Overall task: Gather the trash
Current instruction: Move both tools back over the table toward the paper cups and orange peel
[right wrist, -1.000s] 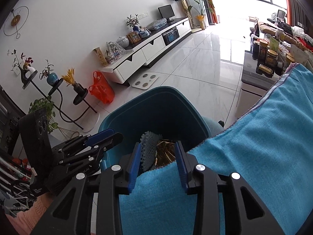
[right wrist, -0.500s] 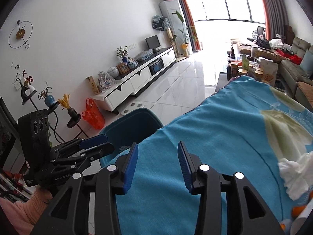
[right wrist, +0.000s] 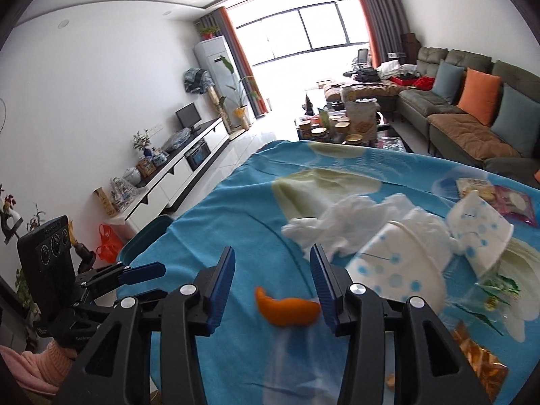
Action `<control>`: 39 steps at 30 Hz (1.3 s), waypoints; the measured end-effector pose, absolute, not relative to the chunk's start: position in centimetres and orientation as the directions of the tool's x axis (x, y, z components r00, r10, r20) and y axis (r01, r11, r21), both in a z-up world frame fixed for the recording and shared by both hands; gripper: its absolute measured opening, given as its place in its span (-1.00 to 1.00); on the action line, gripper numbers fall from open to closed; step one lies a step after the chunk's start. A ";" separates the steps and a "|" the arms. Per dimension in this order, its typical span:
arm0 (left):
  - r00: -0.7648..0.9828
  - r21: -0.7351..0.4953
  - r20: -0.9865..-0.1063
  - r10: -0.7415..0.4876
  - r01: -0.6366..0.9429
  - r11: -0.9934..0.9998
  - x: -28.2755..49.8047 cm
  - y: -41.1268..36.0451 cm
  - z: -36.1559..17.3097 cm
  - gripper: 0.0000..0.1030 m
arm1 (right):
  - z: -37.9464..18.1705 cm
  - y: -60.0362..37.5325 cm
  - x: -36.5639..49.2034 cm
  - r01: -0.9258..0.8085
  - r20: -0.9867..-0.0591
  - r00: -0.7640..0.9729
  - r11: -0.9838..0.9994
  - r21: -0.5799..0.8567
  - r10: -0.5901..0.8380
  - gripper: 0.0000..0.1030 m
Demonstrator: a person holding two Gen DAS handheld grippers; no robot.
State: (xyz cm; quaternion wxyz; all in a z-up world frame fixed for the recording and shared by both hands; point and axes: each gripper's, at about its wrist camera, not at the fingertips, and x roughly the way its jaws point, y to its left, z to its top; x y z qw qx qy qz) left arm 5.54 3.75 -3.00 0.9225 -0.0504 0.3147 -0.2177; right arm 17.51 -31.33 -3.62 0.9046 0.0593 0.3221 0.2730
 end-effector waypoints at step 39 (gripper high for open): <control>0.531 -0.181 -0.705 -0.471 0.507 0.843 11.2 -4.5 -5.5 -0.30 | -8.8 -39.5 20.1 -0.366 -0.577 0.575 0.813 0.452 0.580 -0.17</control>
